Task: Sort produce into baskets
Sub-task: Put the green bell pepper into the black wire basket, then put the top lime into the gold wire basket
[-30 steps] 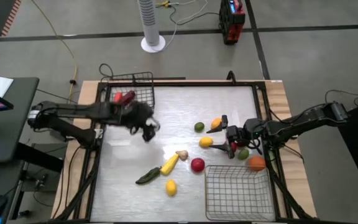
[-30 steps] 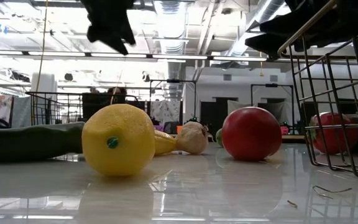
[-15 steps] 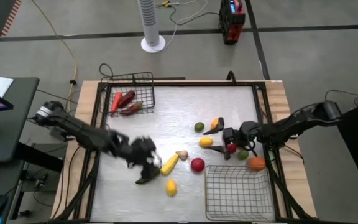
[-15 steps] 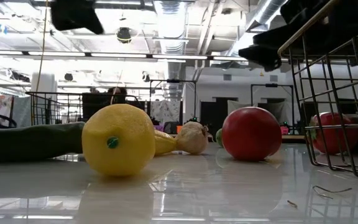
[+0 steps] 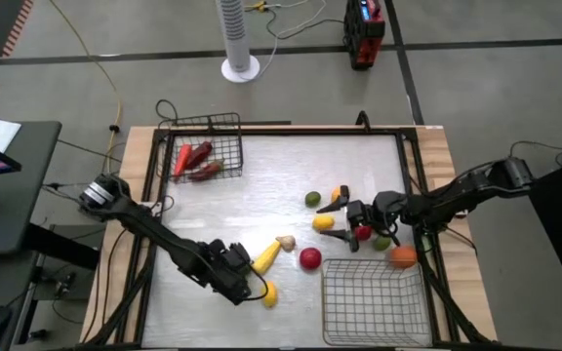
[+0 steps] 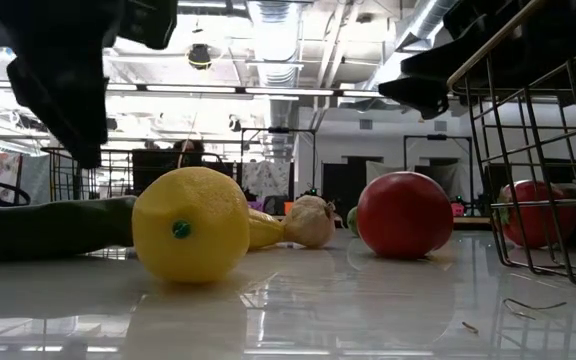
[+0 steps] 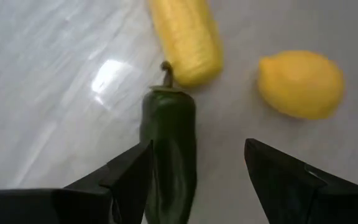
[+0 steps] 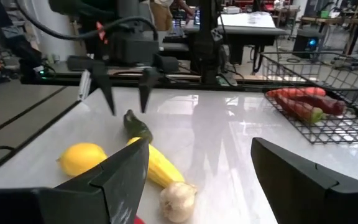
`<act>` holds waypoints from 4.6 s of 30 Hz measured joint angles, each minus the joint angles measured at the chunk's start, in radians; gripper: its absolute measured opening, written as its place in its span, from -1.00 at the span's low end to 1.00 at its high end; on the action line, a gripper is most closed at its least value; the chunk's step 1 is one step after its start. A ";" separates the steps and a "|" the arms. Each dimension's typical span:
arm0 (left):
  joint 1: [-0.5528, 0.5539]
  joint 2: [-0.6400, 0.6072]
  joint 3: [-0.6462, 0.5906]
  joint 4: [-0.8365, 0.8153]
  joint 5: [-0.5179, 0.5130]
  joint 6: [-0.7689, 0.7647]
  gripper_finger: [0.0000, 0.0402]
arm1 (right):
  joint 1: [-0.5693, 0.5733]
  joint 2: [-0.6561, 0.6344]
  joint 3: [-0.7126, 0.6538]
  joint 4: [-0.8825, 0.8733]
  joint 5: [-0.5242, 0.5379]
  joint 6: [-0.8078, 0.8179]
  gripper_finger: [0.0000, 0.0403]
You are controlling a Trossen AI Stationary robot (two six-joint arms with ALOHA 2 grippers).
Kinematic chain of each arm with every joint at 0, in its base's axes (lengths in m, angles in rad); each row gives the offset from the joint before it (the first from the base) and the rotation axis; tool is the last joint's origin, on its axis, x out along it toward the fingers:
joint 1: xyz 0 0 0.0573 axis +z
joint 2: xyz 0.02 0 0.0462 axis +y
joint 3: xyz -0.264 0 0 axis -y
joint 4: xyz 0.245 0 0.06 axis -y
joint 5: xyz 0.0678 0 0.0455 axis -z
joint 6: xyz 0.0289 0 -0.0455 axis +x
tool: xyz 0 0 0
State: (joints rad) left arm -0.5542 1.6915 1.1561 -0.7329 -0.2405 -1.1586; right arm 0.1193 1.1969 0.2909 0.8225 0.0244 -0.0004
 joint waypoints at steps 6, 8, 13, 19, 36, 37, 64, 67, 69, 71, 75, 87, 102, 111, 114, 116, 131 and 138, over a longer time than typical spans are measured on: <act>-0.010 0.063 0.000 -0.038 -0.037 -0.024 0.19 | 0.044 0.000 0.000 -0.002 0.000 0.001 0.54; -0.015 0.077 0.000 -0.031 -0.045 -0.016 0.20 | 0.058 0.000 0.000 -0.002 0.001 0.001 0.54; -0.032 0.078 0.000 -0.021 -0.089 -0.023 0.19 | 0.083 0.000 0.000 0.001 0.001 0.004 0.54; -0.048 0.094 -0.023 -0.006 -0.142 -0.039 0.20 | 0.104 0.000 0.000 0.001 0.001 0.012 0.54; -0.040 0.158 -0.043 0.066 -0.139 0.037 -0.34 | 0.108 0.000 0.001 0.000 0.004 0.019 0.54; -0.038 0.152 -0.043 0.062 -0.140 0.037 -0.36 | 0.108 0.000 0.001 0.000 0.004 0.019 0.54; 0.573 -0.494 0.002 -0.563 -0.760 0.275 -0.28 | 0.108 0.000 0.001 0.001 0.004 0.020 0.54; 0.705 -0.501 0.002 -0.529 -0.740 0.372 -0.14 | 0.108 0.000 0.001 0.001 0.004 0.019 0.54; 0.772 -0.501 0.002 -0.480 -0.727 0.449 -0.01 | 0.108 0.000 0.001 0.001 0.004 0.019 0.54; 0.825 -0.501 0.002 -0.406 -0.719 0.527 0.13 | 0.108 0.000 0.001 0.000 0.004 0.019 0.54; 0.904 -0.501 0.002 -0.227 -0.624 0.694 0.39 | 0.108 0.000 0.001 -0.002 0.003 0.019 0.54; 0.643 -0.475 -0.110 0.195 -0.249 0.862 0.45 | 0.090 0.000 0.094 -0.312 0.004 0.046 0.54; 0.451 -0.403 -0.328 0.497 -0.371 0.904 0.31 | -0.249 0.088 0.386 -0.924 0.047 -0.015 0.54; 0.451 -0.403 -0.328 0.516 -0.367 0.995 0.31 | -0.379 0.340 0.504 -0.979 -0.090 -0.225 0.54; 0.451 -0.404 -0.328 0.515 -0.366 1.025 0.31 | -0.384 0.401 0.544 -1.001 -0.091 -0.282 0.54; 0.451 -0.404 -0.328 0.514 -0.366 1.039 0.31 | -0.384 0.436 0.569 -1.014 -0.090 -0.302 0.54; 0.448 -0.449 -0.288 0.433 -0.322 1.016 0.31 | -0.362 0.469 0.600 -1.072 -0.075 -0.262 0.11; 0.448 -0.494 -0.288 0.389 -0.314 1.009 0.31 | -0.309 0.298 0.659 -1.207 -0.160 -0.162 0.11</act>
State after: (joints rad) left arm -0.1059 1.1976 0.8681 -0.3440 -0.5548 -0.1493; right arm -0.1893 1.4946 0.9502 -0.3848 -0.1355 -0.1628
